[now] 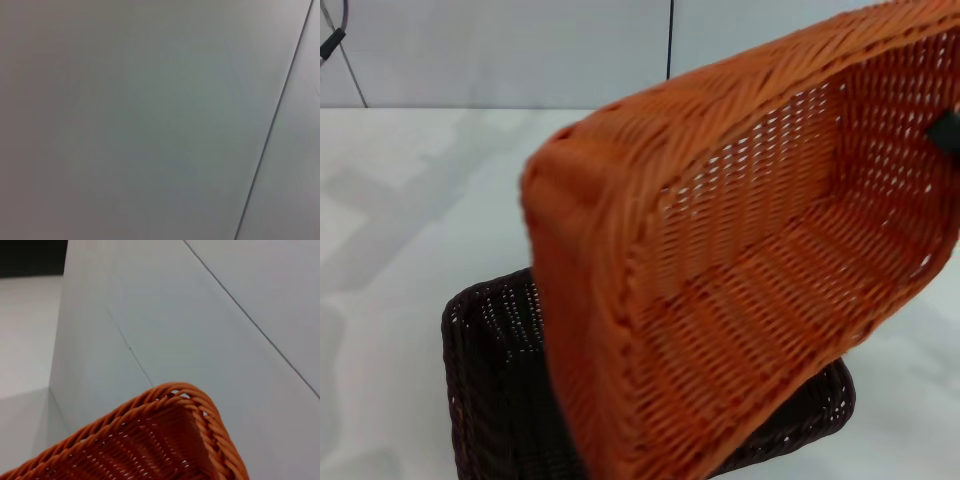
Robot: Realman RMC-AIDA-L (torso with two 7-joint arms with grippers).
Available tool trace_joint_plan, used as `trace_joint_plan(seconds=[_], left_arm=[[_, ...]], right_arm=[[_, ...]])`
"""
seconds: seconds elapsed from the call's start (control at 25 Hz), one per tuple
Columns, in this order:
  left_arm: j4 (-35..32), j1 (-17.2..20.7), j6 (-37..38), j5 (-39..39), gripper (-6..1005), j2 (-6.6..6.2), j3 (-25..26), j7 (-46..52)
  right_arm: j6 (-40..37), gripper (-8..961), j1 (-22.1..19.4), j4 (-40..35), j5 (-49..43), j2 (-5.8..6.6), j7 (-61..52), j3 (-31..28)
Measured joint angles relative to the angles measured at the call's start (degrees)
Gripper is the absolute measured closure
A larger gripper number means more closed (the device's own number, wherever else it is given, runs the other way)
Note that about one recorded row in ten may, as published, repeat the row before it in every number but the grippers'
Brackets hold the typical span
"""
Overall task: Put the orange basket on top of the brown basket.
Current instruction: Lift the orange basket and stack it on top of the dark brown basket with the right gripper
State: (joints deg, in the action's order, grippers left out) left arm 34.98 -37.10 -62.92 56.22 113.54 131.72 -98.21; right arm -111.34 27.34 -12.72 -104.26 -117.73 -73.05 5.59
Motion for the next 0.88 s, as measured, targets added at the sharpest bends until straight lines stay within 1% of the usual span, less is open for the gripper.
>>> trace_joint_plan(seconds=[0.04, 0.08, 0.12, 0.24, 0.36, 0.68, 0.88], left_arm=[[0.00, 0.00, 0.00, 0.00, 139, 0.00, 0.00, 0.00], [0.00, -0.25, 0.00, 0.05, 139, -0.63, -1.10, 0.38], [0.00, -0.30, 0.00, 0.05, 139, -0.80, -1.42, 0.45], [-0.04, -0.75, 0.02, 0.05, 139, -1.58, -3.43, 0.72], [-0.26, -1.03, 0.06, 0.05, 139, -2.05, -4.43, 0.94], [-0.35, -0.89, -0.13, 0.04, 139, -2.41, -5.64, 1.58], [-0.35, -0.84, -0.14, 0.03, 139, -2.45, -6.04, 1.95]], right_arm=[[-0.01, 740, -0.46, 1.76, 0.00, -0.43, 1.54, 0.06], [0.02, 738, -0.81, 3.19, 0.00, -0.66, 2.67, 0.09], [0.11, 737, -1.22, 4.80, -0.05, -0.84, 4.07, 0.14], [0.46, 732, -2.44, 9.11, -0.31, -1.05, 8.05, 0.34], [1.12, 728, -4.01, 11.58, -0.43, -1.17, 10.57, 0.86], [3.29, 716, -8.00, 15.73, -0.47, -1.50, 15.14, 0.72], [7.73, 708, -7.78, 17.30, -1.20, -1.48, 15.05, 1.49]])
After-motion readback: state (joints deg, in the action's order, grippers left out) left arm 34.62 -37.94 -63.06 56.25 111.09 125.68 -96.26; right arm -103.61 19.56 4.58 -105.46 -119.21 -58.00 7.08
